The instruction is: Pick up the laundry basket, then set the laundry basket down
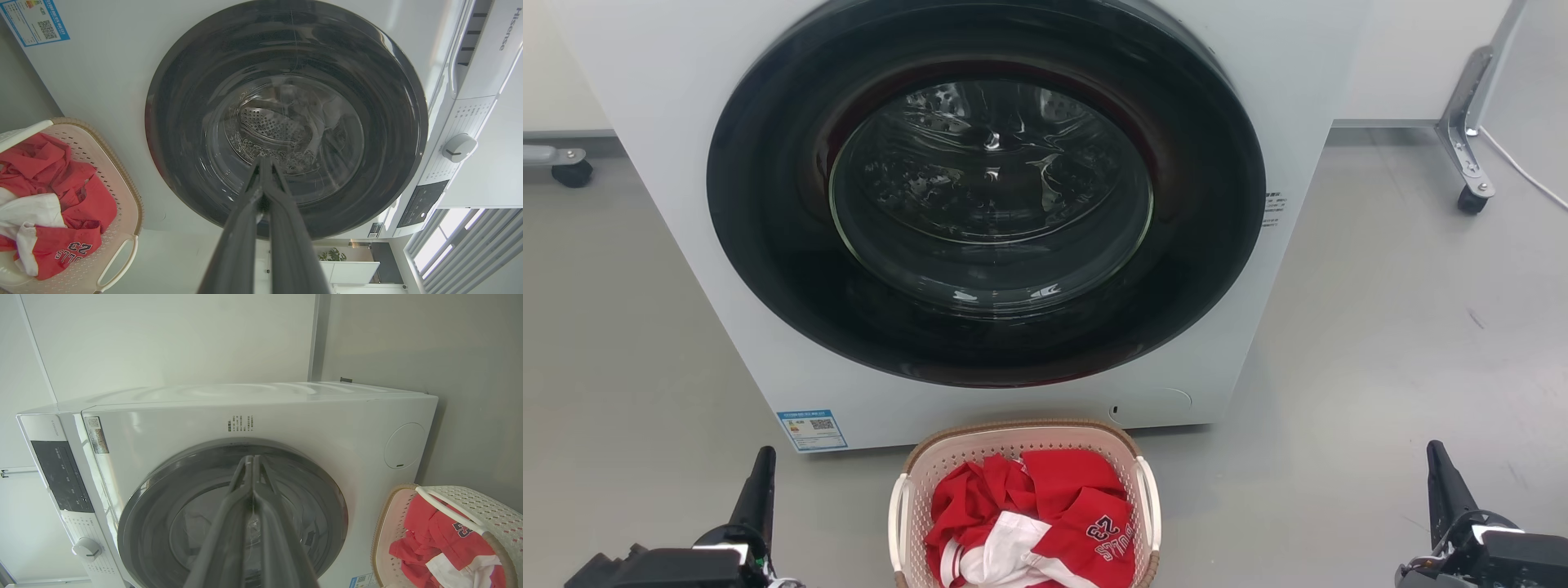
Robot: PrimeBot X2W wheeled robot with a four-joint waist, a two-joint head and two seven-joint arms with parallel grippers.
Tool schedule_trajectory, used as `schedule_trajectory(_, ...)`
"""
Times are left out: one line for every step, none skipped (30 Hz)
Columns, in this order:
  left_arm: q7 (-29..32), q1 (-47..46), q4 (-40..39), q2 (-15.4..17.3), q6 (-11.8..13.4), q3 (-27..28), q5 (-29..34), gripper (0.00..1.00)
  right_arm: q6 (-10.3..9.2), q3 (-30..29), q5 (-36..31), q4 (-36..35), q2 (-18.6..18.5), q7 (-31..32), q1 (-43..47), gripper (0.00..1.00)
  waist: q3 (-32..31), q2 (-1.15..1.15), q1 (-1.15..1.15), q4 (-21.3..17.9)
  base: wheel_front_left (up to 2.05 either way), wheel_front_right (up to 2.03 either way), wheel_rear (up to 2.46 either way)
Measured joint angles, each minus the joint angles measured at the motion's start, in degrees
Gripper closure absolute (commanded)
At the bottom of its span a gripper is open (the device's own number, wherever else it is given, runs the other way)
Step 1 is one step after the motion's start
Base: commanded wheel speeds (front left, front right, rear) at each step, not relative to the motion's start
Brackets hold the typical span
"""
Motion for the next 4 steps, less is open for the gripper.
schedule_trajectory(0.0, 0.0, 0.0, 0.0, 0.0, 0.0, 0.0, 1.00, 0.00, 0.0, 0.0, 0.0, 0.0, 0.0, 0.0, 1.00, 0.0, 0.00, 0.00, 0.0, 0.00, 0.00, 0.00)
schedule_trajectory(0.0, 0.0, 0.0, 0.0, 0.0, 0.0, 0.0, 1.00, 0.00, 0.0, 0.0, 0.0, 0.0, 0.0, 0.0, 1.00, 0.0, 0.00, 0.00, 0.0, 0.00, 0.00, 0.00)
schedule_trajectory(0.0, 0.0, 0.0, 0.0, 0.0, 0.0, 0.0, 1.00, 0.00, 0.0, 0.0, 0.0, 0.0, 0.0, 0.0, 1.00, 0.0, 0.00, 0.00, 0.0, 0.00, 0.00, 0.00)
schedule_trajectory(0.0, 0.0, 0.0, 0.0, 0.0, 0.0, 0.0, 1.00, 0.00, 0.0, 0.0, 0.0, 0.0, 0.0, 0.0, 1.00, 0.0, 0.00, 0.00, 0.0, 0.00, 0.00, 0.00)
